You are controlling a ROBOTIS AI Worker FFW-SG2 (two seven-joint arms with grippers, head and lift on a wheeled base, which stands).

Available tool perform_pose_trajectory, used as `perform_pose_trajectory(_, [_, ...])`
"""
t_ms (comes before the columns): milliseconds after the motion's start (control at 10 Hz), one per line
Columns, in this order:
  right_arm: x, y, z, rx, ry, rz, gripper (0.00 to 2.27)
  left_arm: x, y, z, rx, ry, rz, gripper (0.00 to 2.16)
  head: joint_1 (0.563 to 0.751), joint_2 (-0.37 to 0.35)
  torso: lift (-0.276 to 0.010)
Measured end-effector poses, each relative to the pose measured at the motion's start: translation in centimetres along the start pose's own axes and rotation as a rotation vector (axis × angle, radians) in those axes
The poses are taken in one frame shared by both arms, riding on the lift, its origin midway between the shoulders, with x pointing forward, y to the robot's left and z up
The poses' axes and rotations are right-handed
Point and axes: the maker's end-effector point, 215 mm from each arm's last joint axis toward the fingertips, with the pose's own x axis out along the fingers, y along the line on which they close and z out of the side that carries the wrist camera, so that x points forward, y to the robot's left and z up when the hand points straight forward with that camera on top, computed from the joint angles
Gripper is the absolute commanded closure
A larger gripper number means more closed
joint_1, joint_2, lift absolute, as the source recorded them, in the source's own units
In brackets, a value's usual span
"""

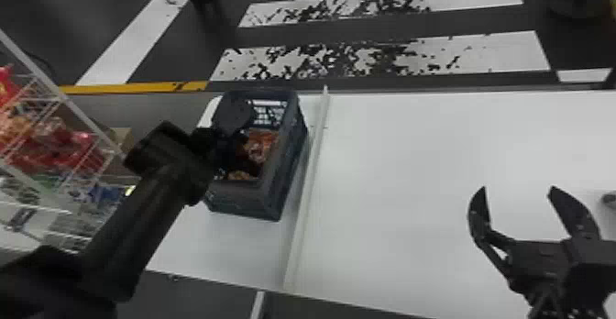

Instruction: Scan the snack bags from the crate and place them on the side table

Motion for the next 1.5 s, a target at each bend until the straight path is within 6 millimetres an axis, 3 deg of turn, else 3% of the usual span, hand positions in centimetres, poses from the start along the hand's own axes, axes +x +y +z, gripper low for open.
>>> perform_pose_trajectory(300, [0.1,0.6,-0.3,-0.008,0.013,0.011,0.07,1.2,-2.3,-0.2,0.017,-0.011,-0.053,0.0,0.695,0.253,-0.05])
perform_pose_trajectory(800, [0.2,1.4,-0.8,-0.019,0.032,0.033,0.07,2.6,-4.2,-0.7,0.01,-0.042,-0.065,0.0,0.695,0.249,-0.05])
perform_pose_trajectory(1200, [-0.2,2.1,-0.9,-0.038,0.047,0.048,0.07,2.1,-1.8,0.7,-0.038,-0.093,-0.008,0.0,0.695,0.26,-0.05])
perform_pose_trajectory(1500, [-0.5,2.8,-0.9,-0.035,0.048,0.067,0.07,2.3,-1.5,-1.5,-0.088,-0.016,-0.033,0.0,0.695,0.286,-0.05])
